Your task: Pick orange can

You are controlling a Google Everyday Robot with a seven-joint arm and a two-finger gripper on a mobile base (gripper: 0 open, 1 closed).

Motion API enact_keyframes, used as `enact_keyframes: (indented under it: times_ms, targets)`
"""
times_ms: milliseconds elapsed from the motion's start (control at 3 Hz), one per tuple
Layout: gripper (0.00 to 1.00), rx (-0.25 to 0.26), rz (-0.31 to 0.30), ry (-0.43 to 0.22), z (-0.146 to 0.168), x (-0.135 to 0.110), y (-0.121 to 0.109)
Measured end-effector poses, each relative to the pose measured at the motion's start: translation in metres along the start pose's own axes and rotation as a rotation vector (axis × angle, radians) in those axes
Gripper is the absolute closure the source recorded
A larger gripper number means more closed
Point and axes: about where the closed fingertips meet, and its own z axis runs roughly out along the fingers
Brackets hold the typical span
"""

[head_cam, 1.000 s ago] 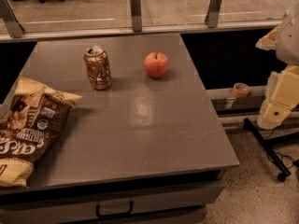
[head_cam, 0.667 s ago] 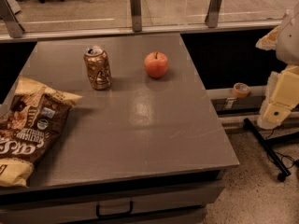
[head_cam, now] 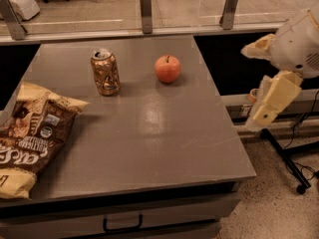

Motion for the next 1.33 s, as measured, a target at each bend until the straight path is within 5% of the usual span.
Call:
enact_keyframes:
  times_ms: [333,667,1000,1333]
  targets:
    - [0.0,-0.103,-0.022,-0.226,0.032,-0.051,-0.003]
    - [0.0,-0.178,-0.019,-0.381,0.053,-0.106,0.003]
    - [0.0,-0.178,-0.019,-0.381,0.053,-0.106,0.003]
    - [0.0,-0.12,0.032,-0.402,0.063,-0.11,-0.005]
